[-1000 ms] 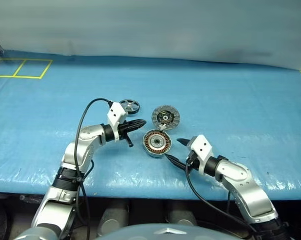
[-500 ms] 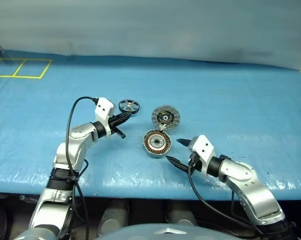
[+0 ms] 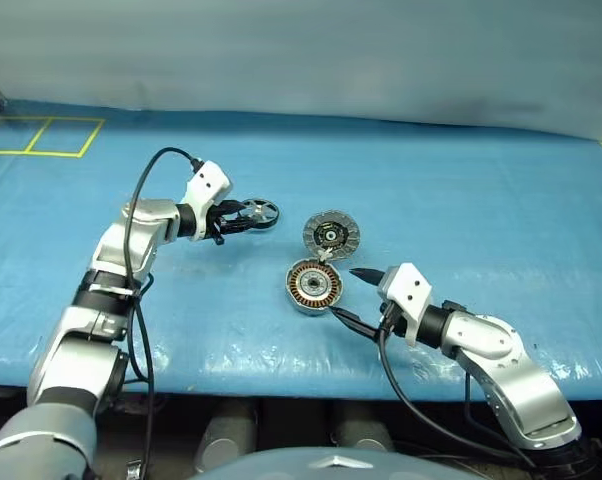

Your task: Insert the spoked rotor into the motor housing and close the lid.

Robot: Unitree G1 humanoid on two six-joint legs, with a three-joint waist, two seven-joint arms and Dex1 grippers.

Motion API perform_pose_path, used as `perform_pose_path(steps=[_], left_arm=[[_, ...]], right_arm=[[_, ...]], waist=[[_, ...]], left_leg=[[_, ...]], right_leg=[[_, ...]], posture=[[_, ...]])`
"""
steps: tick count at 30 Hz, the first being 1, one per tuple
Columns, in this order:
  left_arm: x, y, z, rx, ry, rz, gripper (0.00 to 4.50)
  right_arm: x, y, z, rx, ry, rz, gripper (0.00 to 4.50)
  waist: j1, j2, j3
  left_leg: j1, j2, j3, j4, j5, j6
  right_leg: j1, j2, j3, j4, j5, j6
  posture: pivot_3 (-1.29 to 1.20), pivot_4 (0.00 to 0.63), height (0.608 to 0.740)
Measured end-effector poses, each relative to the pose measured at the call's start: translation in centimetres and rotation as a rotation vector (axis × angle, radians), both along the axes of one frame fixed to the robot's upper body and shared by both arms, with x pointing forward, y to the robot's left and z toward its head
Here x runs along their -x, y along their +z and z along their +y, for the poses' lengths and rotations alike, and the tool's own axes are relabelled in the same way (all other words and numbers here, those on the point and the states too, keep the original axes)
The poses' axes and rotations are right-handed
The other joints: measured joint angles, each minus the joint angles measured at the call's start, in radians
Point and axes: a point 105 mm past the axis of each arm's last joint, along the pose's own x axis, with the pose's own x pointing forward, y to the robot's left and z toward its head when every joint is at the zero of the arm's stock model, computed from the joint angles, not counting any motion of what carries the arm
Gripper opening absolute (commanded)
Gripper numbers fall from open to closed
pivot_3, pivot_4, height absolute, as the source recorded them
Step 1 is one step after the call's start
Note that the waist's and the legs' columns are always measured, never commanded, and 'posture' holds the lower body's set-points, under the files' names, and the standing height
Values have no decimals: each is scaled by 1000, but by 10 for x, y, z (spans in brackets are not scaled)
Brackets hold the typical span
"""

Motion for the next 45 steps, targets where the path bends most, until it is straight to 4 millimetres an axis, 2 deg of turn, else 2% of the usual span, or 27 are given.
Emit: perform_pose_path(steps=[3,11,13,21,28,32,41,45], left_arm=[[-10,9,-5,-66,-65,21,3108],[-34,56,-21,-285,-218,-22,3108],[-35,59,-22,-357,-245,-10,3108],[-34,32,-15,-574,-267,98,3108],[-40,50,-9,-720,-251,59,3108],[-41,44,-15,-771,-261,57,3108],[-43,36,-36,-808,-286,17,3108],[-45,31,-36,-840,-278,3,3108]], right_arm=[[1,-3,2,-2,-7,4,4011],[4,-7,5,-11,-26,-1,4011],[4,-8,5,-14,-32,-2,4011],[7,-13,10,-32,-59,-2,4011],[11,-7,12,-21,-33,-22,4011],[10,-6,7,11,-20,-15,4011],[12,0,9,25,6,-25,4011],[17,-4,6,42,2,-1,4011]], waist=[[-1,-2,1],[-4,-7,4],[-7,-7,4],[-15,-11,7],[-15,-13,9],[-14,-14,9],[-15,-14,10],[-16,-14,10]], left_leg=[[-1,0,0,0,0,0],[-2,0,0,0,0,0],[-3,0,0,0,0,1],[-3,0,0,0,0,1],[-3,0,-1,1,0,1],[-3,0,-1,1,0,1],[-3,0,-1,1,0,1],[-3,0,-1,1,0,1]], right_leg=[[-1,0,0,0,0,0],[-1,0,0,0,0,1],[-1,0,0,0,0,2],[-2,0,0,0,0,2],[-2,0,0,0,0,3],[-2,0,0,1,0,3],[-2,0,0,1,0,3],[-2,0,0,1,0,3]], posture=[[0,150,740],[0,150,740],[0,150,740],[0,150,740],[0,150,740],[0,150,740],[0,150,740],[0,150,740]])
